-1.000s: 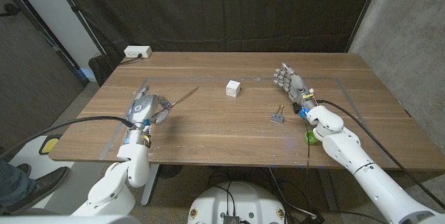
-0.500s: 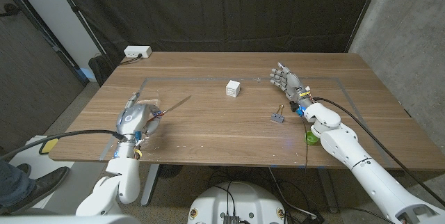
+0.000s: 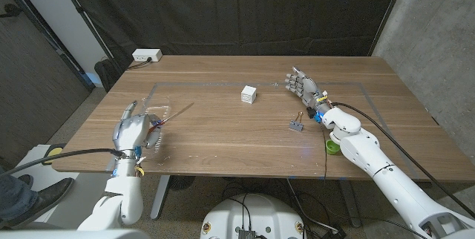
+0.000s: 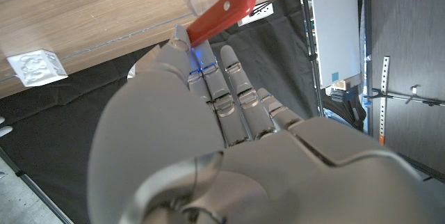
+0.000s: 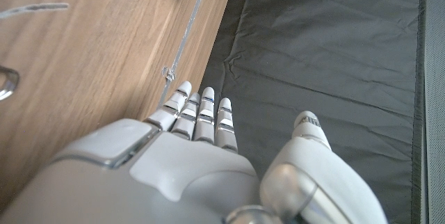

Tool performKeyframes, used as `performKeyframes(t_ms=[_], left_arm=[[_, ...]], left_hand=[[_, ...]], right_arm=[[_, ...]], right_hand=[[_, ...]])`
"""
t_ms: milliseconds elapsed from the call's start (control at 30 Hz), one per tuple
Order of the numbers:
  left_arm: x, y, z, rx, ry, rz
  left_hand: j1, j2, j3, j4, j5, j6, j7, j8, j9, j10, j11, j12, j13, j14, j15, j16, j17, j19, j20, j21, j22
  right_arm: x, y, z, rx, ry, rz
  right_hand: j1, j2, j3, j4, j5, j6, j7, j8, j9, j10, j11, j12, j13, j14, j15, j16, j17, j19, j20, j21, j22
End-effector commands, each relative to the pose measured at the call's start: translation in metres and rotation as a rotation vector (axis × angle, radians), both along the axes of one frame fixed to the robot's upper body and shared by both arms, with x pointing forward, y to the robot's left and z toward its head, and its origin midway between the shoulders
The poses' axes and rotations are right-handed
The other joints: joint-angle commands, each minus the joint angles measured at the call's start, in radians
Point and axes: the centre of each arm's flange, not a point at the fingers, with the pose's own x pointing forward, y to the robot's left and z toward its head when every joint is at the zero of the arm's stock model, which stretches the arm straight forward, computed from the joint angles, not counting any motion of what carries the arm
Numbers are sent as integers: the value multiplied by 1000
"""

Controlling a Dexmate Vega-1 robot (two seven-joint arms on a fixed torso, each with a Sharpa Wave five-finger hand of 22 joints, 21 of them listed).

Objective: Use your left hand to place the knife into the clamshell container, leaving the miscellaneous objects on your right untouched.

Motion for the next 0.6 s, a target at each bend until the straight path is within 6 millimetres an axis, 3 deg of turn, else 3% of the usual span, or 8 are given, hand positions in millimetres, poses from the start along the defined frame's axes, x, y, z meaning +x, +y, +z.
performKeyframes(t_ms=[33,600], left_arm=[[-5,13,-20,-21,-23,49],[0,20,-51,-28,-53,114]], left_hand=[[13,10,72,64,4,27,19,9,3,48,-39,-1,20,11,-111,7,4,9,-6,5,0],[7,7,78,66,3,31,20,12,-1,57,-33,-7,14,14,-107,6,6,12,-7,2,1]], right_arm=[[4,7,2,-20,18,1],[6,13,3,-37,39,-1]], right_hand=[[1,8,-3,0,8,-1,0,3,6,6,1,-2,5,0,6,-1,2,8,3,-2,3],[2,9,-4,0,8,0,0,3,6,7,0,-2,5,0,6,-1,2,10,3,-8,3]])
